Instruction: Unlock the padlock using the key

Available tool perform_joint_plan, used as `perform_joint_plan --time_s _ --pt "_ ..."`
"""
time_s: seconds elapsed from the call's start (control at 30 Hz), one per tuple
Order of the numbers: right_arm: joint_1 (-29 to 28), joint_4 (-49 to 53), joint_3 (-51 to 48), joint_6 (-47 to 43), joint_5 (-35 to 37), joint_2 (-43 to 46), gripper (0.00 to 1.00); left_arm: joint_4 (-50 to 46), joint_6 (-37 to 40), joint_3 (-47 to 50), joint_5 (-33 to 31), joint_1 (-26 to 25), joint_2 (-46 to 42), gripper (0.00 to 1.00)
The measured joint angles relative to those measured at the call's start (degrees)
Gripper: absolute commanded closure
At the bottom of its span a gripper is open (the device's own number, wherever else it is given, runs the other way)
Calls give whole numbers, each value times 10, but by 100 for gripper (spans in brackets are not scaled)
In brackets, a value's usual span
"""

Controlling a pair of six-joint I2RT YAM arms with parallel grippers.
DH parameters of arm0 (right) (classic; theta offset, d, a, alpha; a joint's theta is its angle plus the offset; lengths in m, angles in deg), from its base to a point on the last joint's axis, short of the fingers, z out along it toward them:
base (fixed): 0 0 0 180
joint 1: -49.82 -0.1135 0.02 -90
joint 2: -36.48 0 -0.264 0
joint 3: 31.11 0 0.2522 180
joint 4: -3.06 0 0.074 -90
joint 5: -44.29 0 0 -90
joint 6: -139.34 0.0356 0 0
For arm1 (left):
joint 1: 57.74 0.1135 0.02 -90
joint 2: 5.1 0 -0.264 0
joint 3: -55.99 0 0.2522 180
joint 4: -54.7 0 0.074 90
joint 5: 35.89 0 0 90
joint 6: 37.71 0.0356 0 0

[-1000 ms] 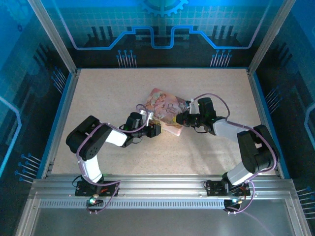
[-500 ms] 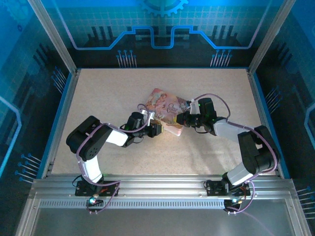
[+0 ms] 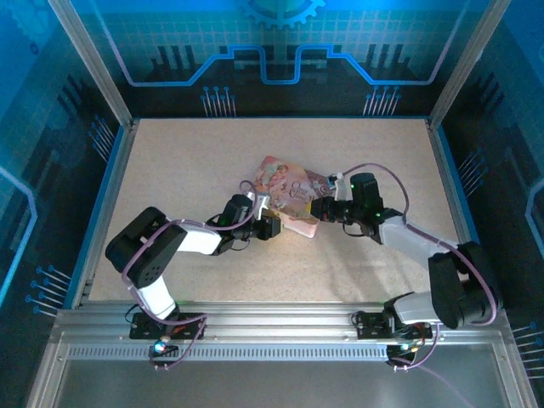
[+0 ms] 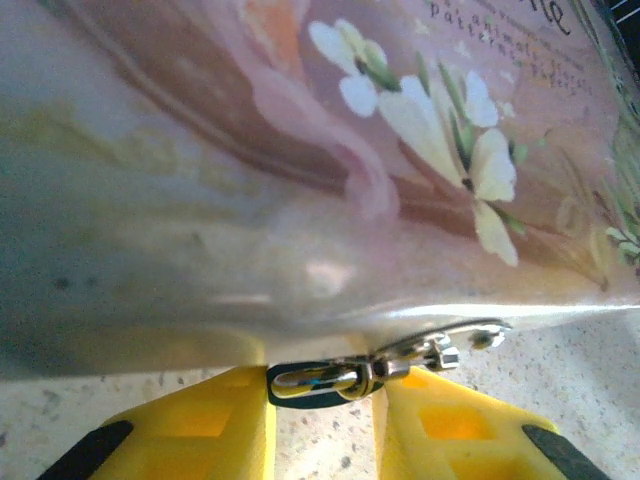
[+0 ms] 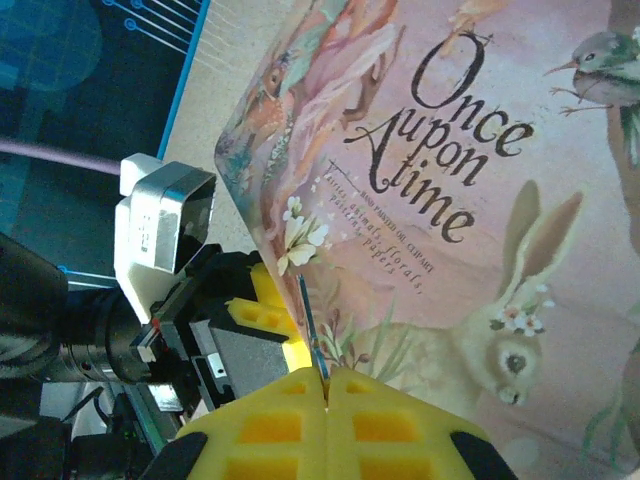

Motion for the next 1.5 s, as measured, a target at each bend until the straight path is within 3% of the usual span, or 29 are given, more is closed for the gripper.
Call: perform_joint_plan --time_s 0.37,0.67,1.5 --pt "-70 16 -88 -92 48 109 100 -92 -59 -47 -5 -23 -35 74" --pt "-127 5 -142 -154 128 125 100 -137 -107 -66 -5 -31 -41 76" --pt "-163 -145 -170 -209 221 17 100 -152 -212 -76 -5 -43 -52 79"
